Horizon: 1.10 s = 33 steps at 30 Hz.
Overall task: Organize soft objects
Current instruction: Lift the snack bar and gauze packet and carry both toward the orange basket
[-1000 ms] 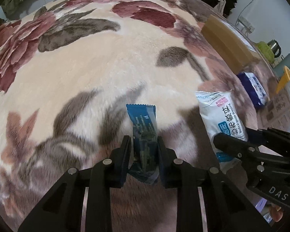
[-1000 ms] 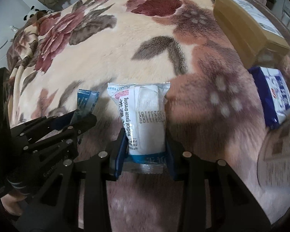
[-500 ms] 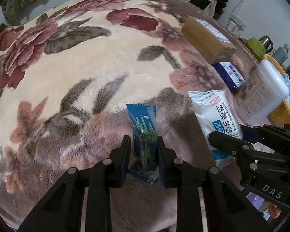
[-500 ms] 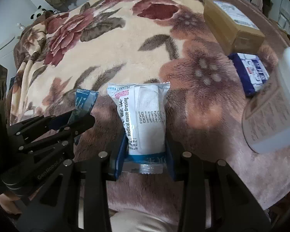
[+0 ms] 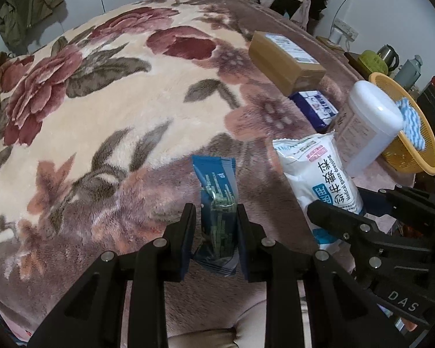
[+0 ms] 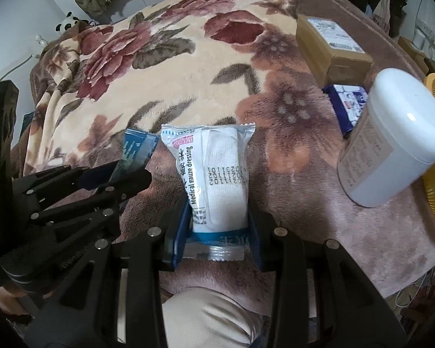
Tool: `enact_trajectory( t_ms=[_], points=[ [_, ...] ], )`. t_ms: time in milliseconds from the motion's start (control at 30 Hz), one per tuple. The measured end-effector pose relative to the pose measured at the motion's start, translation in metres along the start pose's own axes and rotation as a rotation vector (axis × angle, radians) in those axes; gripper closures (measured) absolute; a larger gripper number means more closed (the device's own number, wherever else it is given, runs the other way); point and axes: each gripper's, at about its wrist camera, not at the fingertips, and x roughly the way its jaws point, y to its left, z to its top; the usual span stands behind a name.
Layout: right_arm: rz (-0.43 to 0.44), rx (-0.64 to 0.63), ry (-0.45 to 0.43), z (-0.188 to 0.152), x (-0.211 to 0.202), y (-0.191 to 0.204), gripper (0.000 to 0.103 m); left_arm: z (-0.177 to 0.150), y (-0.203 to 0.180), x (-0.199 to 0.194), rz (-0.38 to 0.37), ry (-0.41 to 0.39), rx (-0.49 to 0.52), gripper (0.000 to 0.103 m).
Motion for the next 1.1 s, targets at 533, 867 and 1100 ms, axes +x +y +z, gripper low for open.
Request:
enact_trajectory(
  t_ms=[533, 867, 1100],
  points=[
    [-0.011, 0.033, -0.102, 0.009, -0.065, -0.033, 0.066, 0.027, -0.047, -0.031, -0.049, -0.014, 0.03, 0.076],
    [-0.059, 0.092, -0.199, 0.02, -0.116, -0.085, 0.066, 0.068, -0.111, -0.054, -0.104, -0.062, 0.091, 0.076],
    [-0.133, 0.176, -0.248, 0.02, -0.147, -0.141, 0.066, 0.094, -0.171, -0.049, -0.16, -0.053, 0.139, 0.076]
  ],
)
